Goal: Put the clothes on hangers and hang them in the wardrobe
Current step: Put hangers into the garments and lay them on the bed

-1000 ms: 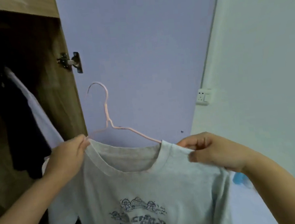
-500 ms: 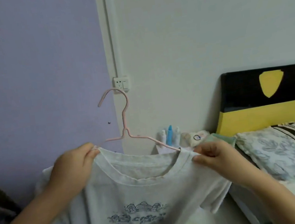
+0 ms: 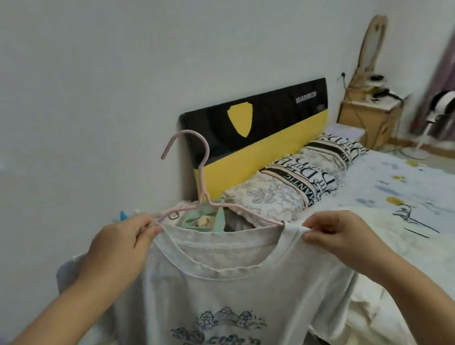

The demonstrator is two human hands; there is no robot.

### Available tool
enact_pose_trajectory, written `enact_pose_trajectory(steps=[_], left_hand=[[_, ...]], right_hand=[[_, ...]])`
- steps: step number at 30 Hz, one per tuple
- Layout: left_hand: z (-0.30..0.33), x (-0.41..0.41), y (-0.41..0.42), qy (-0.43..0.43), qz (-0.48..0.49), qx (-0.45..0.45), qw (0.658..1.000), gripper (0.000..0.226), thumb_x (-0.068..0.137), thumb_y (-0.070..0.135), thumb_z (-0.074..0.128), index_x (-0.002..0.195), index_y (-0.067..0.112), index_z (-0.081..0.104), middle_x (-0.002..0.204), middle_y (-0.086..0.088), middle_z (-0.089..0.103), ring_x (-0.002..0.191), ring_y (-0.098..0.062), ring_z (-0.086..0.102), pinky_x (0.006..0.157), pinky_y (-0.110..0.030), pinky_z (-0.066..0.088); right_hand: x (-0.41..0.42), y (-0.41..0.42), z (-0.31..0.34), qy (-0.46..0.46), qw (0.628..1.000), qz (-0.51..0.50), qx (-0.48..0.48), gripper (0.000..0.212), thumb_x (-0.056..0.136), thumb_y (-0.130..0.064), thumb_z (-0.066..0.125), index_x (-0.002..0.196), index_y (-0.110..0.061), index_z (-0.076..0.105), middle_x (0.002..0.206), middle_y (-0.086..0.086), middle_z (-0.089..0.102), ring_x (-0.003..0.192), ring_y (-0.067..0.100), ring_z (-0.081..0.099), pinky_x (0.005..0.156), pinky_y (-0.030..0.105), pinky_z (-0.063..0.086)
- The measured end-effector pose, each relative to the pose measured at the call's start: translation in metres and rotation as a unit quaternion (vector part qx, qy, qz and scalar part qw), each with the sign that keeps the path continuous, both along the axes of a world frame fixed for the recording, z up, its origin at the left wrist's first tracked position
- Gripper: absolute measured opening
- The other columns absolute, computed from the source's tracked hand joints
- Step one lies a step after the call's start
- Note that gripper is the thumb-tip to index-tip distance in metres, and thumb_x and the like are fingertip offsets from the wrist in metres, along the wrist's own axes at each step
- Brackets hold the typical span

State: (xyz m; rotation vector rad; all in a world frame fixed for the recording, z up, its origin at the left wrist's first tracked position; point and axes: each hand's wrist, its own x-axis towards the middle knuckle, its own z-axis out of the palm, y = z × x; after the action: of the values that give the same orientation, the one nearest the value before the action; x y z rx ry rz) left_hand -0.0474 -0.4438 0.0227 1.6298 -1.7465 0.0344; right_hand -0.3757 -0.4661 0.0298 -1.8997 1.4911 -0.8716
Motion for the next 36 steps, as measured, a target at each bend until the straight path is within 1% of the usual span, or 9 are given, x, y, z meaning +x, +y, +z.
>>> enact_pose_trajectory(steps=[8,11,16,20,23,26,29,33,36], left_hand=[[0.009,-0.163,-0.078,0.021,-0.139,0.011,0.99,0.008,0.086,0.022,0.062,0.078,0.023,0.061,0.058,-0.004,0.058,0.06,-0.026,0.054,0.059,-0.035,0.043],[0.017,-0.22,-0.098,0.026,-0.195,0.01,0.98,0.015,0.087,0.021,0.061,0.076,0.03,0.056,0.065,-0.006,0.062,0.065,-0.026,0.055,0.06,-0.036,0.042],[0.033,-0.311,-0.14,0.017,-0.278,0.003,0.961,0.012,0.089,0.021,0.059,0.078,0.016,0.062,0.062,0.002,0.057,0.062,-0.017,0.05,0.055,-0.024,0.034],[0.05,-0.374,-0.184,0.002,-0.331,-0.023,0.943,0.015,0.089,0.024,0.058,0.084,0.011,0.065,0.07,-0.008,0.063,0.07,-0.028,0.053,0.06,-0.036,0.037],[0.057,-0.413,-0.219,0.002,-0.367,-0.052,0.929,0.02,0.089,0.028,0.058,0.081,0.01,0.064,0.06,0.003,0.053,0.067,-0.023,0.045,0.055,-0.031,0.031],[0.058,-0.451,-0.259,0.007,-0.393,-0.049,0.918,0.014,0.089,0.021,0.059,0.076,0.016,0.059,0.056,0.015,0.042,0.062,-0.019,0.04,0.052,-0.016,0.024],[0.052,-0.486,-0.299,0.009,-0.412,-0.02,0.911,0.013,0.09,0.023,0.056,0.08,0.016,0.06,0.056,0.01,0.045,0.058,-0.013,0.042,0.051,-0.023,0.026],[0.037,-0.527,-0.343,-0.014,-0.416,-0.001,0.909,0.016,0.092,0.025,0.053,0.087,0.013,0.062,0.061,0.005,0.048,0.069,-0.022,0.047,0.058,-0.03,0.026],[0.022,-0.557,-0.372,-0.04,-0.415,0.021,0.909,0.019,0.093,0.028,0.051,0.088,0.013,0.061,0.068,-0.001,0.053,0.074,-0.027,0.052,0.061,-0.032,0.031]], right_hand=[[-0.154,0.018,0.012,-0.008,0.987,-0.158,-0.023,0.018,0.08,-0.011,0.07,0.068,-0.025,0.068,0.066,0.011,0.064,0.059,0.011,0.048,0.058,0.026,0.037],[-0.2,0.028,0.02,-0.009,0.977,-0.21,-0.037,0.021,0.08,-0.011,0.07,0.068,-0.027,0.067,0.059,0.0,0.06,0.052,0.002,0.046,0.051,0.014,0.035],[-0.264,0.038,0.03,0.0,0.948,-0.305,-0.091,0.026,0.08,-0.008,0.07,0.067,-0.031,0.066,0.063,0.001,0.063,0.056,0.005,0.05,0.054,0.012,0.036],[-0.304,0.027,0.036,0.015,0.918,-0.373,-0.135,0.028,0.079,-0.006,0.071,0.069,-0.031,0.064,0.068,-0.007,0.065,0.066,0.006,0.054,0.058,0.01,0.038],[-0.329,0.007,0.038,0.031,0.898,-0.41,-0.158,0.032,0.079,-0.005,0.07,0.067,-0.034,0.063,0.078,-0.017,0.065,0.069,0.004,0.056,0.06,0.009,0.039],[-0.352,-0.019,0.04,0.029,0.881,-0.442,-0.168,0.031,0.079,-0.004,0.07,0.067,-0.031,0.062,0.067,-0.008,0.066,0.066,-0.003,0.055,0.061,0.006,0.038],[-0.374,-0.049,0.035,0.042,0.866,-0.469,-0.167,0.024,0.08,-0.003,0.069,0.07,-0.024,0.064,0.07,-0.003,0.064,0.066,0.005,0.053,0.06,0.007,0.038],[-0.403,-0.089,0.016,0.048,0.847,-0.504,-0.16,0.019,0.081,-0.002,0.066,0.072,-0.017,0.062,0.07,0.0,0.061,0.063,0.004,0.05,0.059,0.006,0.035],[-0.427,-0.119,-0.004,0.049,0.841,-0.519,-0.145,0.015,0.084,-0.002,0.063,0.074,-0.014,0.061,0.075,0.007,0.063,0.069,0.015,0.05,0.06,0.009,0.035]])
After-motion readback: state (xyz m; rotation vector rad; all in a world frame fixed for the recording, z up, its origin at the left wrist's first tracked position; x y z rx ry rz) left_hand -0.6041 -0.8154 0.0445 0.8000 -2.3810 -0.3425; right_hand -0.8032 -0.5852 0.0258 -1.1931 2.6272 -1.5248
